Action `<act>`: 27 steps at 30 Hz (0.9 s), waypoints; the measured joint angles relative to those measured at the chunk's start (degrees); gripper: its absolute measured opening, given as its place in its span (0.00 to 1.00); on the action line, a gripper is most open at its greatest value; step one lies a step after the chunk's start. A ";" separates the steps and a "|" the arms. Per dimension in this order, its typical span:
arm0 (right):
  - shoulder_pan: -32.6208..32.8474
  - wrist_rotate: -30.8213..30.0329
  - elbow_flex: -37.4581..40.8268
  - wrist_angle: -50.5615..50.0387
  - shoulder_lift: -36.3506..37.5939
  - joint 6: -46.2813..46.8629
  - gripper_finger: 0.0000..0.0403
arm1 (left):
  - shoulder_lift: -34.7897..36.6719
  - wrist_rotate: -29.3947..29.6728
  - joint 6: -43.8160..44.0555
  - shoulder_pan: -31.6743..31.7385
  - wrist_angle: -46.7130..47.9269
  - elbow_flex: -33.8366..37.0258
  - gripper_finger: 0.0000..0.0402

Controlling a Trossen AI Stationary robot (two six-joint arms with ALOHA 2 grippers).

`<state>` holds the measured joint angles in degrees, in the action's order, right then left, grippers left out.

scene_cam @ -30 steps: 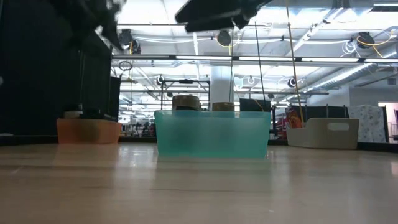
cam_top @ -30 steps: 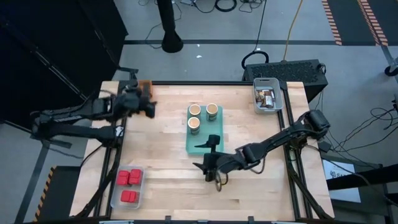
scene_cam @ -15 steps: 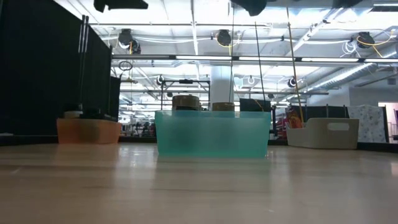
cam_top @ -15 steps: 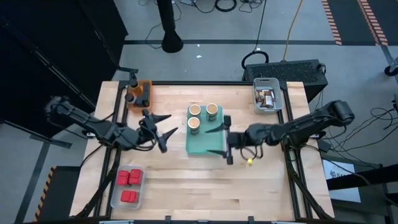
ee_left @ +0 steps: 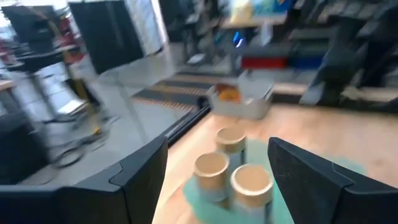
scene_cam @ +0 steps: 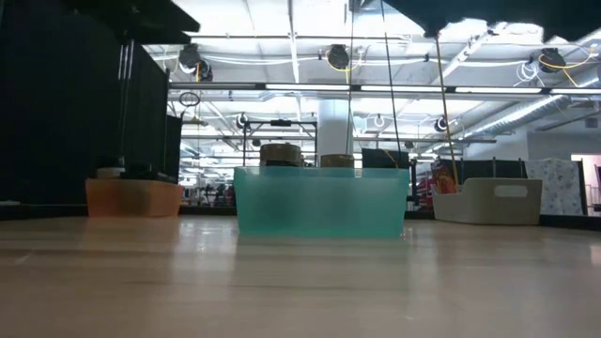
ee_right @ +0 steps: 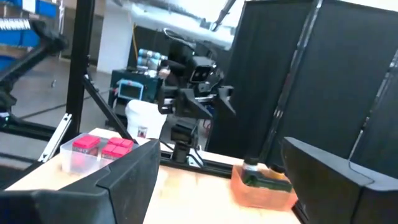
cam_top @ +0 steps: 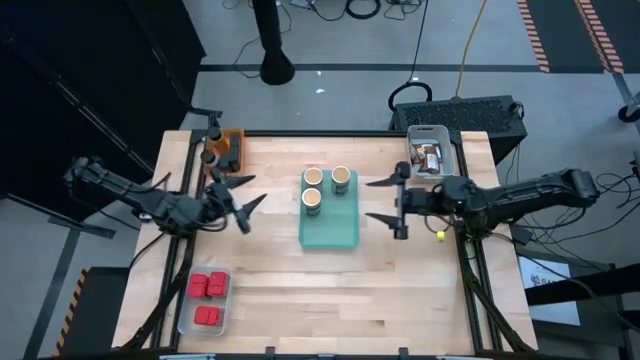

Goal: Sort spices by type
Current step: Return to Home Position

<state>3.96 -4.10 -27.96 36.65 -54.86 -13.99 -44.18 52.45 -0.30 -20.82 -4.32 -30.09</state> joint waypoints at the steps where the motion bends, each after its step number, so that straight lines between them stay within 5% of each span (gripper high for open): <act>1: -0.25 -0.02 1.58 0.12 1.86 0.37 0.79 | 2.39 -1.23 -1.09 -0.16 -3.32 2.64 0.69; 5: -0.95 -0.02 6.68 0.39 9.07 0.85 0.79 | 10.33 -7.62 -6.77 0.35 -10.95 10.28 0.69; 11: -0.95 -0.04 13.55 0.59 20.77 2.06 0.79 | 20.45 -9.21 -7.59 1.07 -13.81 19.67 0.69; 15: -0.89 -0.02 18.11 0.46 28.19 2.79 0.79 | 25.33 -10.64 -8.54 1.05 -27.26 28.69 0.69; 27: -0.87 3.11 27.16 -3.37 50.60 -2.33 0.79 | 27.41 -4.29 -11.89 7.68 -27.78 29.68 0.69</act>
<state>3.09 -0.99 -0.80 33.28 -4.25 -16.31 -16.78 48.16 -12.19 -13.14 -32.10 -0.40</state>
